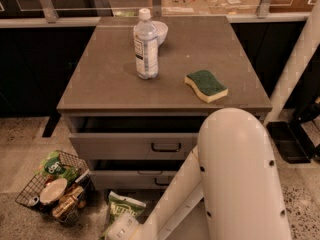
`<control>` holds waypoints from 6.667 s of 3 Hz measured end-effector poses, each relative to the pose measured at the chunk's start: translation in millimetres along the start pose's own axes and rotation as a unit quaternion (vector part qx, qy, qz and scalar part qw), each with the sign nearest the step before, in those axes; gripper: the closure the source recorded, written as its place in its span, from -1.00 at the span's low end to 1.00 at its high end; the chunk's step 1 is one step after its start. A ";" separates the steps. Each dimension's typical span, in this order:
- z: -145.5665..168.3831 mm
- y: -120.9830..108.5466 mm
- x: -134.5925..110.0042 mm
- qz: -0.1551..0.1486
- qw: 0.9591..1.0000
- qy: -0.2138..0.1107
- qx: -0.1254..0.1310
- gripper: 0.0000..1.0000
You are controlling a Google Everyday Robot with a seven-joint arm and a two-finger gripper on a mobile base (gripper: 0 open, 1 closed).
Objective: Pick green jalapeno chip bag from bottom drawer and place on counter
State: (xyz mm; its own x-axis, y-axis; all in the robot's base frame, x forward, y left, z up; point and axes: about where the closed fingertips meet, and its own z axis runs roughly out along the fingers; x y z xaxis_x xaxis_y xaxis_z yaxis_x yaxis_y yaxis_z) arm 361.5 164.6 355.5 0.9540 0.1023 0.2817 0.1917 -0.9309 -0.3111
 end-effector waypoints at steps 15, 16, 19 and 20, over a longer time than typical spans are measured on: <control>-501.4 84.8 264.4 -0.060 0.869 0.490 -0.024 1.00; -523.7 81.0 306.9 -0.068 0.858 0.509 -0.003 1.00; -635.4 92.5 469.4 -0.037 0.818 0.572 0.056 1.00; -631.5 115.9 522.5 0.016 0.809 0.583 0.066 1.00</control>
Offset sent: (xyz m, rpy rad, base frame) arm -0.0152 0.0103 0.0200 0.0234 -0.0300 -0.0018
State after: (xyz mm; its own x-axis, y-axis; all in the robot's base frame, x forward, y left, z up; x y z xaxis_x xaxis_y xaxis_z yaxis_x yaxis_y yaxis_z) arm 736.8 -111.4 1039.8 0.1070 -0.3937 0.9130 0.2682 -0.8728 -0.4078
